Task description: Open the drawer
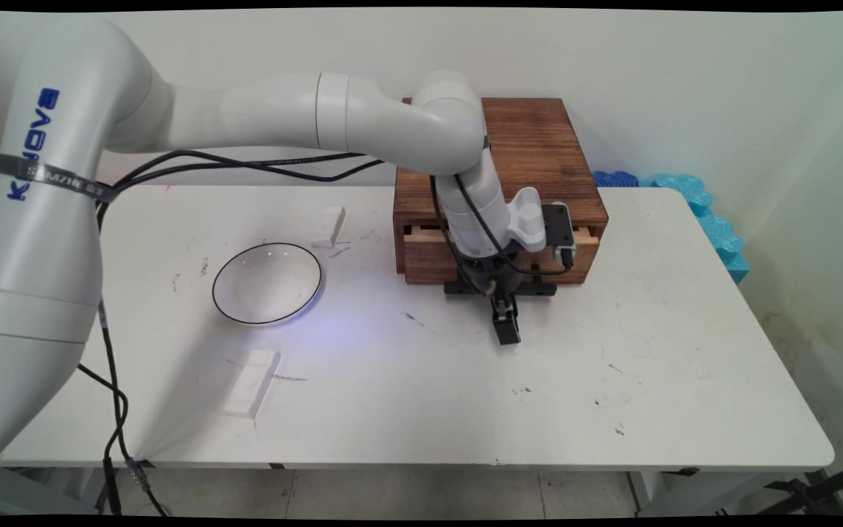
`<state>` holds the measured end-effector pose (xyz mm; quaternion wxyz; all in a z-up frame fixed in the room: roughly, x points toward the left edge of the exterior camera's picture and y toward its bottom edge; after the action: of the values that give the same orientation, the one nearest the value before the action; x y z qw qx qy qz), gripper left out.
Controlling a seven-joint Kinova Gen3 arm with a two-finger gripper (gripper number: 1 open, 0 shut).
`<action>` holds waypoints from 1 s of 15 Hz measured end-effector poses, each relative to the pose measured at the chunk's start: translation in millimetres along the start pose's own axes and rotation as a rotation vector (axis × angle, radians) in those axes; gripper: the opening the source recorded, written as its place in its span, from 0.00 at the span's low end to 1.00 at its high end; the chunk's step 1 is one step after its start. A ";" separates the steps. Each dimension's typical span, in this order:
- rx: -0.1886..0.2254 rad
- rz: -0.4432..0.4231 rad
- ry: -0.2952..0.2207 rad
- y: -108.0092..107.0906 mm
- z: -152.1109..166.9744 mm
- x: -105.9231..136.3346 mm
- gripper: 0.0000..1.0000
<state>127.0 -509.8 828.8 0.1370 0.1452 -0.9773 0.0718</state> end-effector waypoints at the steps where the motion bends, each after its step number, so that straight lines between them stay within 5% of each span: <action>1: -0.002 0.000 0.000 3.2 -1.6 -0.3 1.00; 15: -0.011 -0.022 -0.012 52.3 -18.4 -4.0 1.00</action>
<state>119.3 -455.9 839.9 0.1329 0.1553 -0.9768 0.0640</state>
